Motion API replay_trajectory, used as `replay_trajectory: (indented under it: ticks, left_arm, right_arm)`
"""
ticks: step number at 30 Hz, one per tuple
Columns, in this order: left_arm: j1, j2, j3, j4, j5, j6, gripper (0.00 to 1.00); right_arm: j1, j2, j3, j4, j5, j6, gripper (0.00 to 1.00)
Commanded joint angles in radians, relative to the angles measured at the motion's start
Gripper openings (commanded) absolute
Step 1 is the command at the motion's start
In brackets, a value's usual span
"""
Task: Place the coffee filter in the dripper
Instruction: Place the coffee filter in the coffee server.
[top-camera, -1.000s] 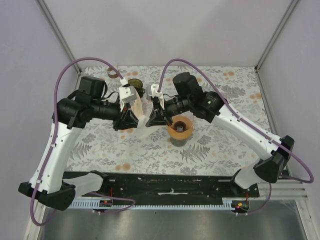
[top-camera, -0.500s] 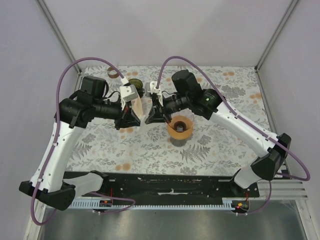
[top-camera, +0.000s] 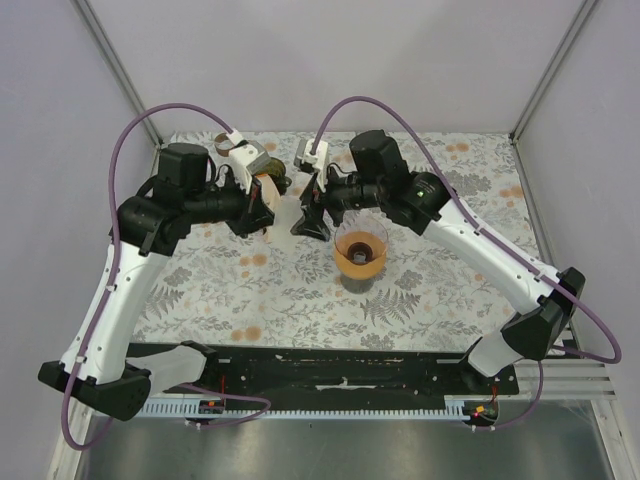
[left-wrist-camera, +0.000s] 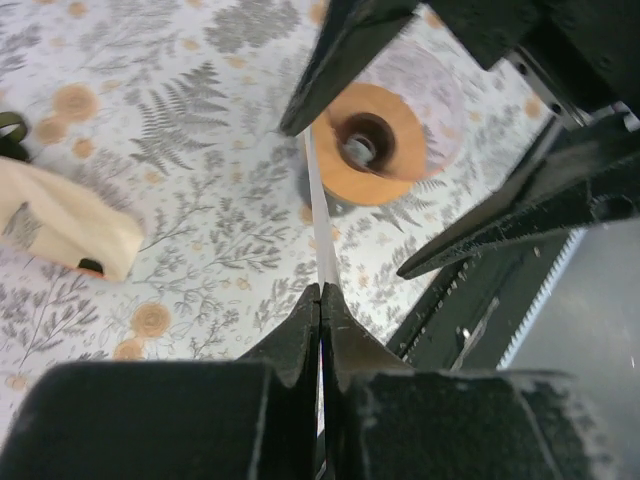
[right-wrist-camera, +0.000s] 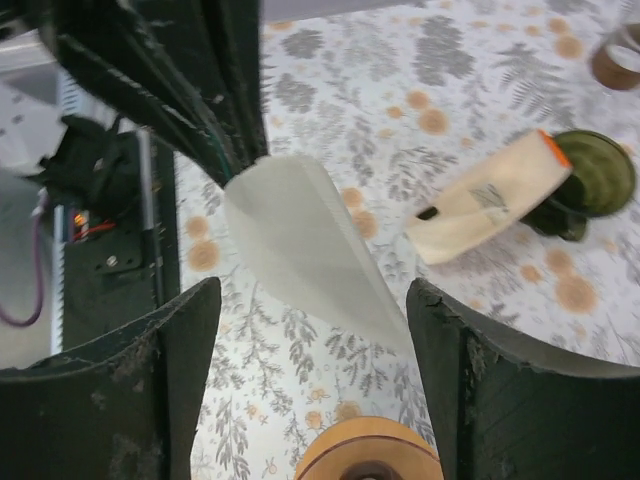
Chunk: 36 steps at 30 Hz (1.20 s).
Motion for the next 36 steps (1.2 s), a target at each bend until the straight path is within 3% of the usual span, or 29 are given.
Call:
replay_trajectory:
  ticks: [1, 5, 8, 15, 20, 22, 25, 30, 36]
  left_arm:
    - [0.008, 0.007, 0.010, 0.115, -0.251, -0.205, 0.02]
    - [0.022, 0.022, 0.007, 0.149, -0.272, -0.310, 0.02]
    - [0.025, 0.034, 0.013, 0.172, -0.236, -0.367, 0.02]
    - [0.023, 0.037, -0.004, 0.184, -0.235, -0.399, 0.02]
    - [0.025, 0.033, -0.008, 0.185, -0.213, -0.393, 0.02]
    - [0.023, 0.028, -0.015, 0.185, -0.222, -0.382, 0.02]
    - [0.023, 0.024, -0.021, 0.178, -0.284, -0.358, 0.02]
    - [0.023, 0.022, -0.025, 0.181, -0.310, -0.345, 0.02]
    - [0.023, 0.021, -0.022, 0.179, -0.301, -0.344, 0.02]
  right_arm:
    - [-0.003, -0.030, 0.034, 0.102, 0.317, 0.132, 0.84]
    - [0.027, -0.090, -0.073, 0.255, 0.474, 0.246, 0.82]
    - [0.077, -0.097, -0.151, 0.383, 0.487, 0.311, 0.77]
    - [0.134, -0.006, -0.100, 0.426, 0.462, 0.375, 0.67]
    - [0.134, 0.021, -0.084, 0.427, 0.513, 0.395, 0.42]
    - [0.133, 0.007, -0.099, 0.427, 0.557, 0.392, 0.38]
    - [0.132, -0.013, -0.119, 0.437, 0.583, 0.381, 0.38]
    - [0.131, -0.010, -0.116, 0.429, 0.545, 0.363, 0.47]
    - [0.129, -0.005, -0.104, 0.424, 0.571, 0.361, 0.39]
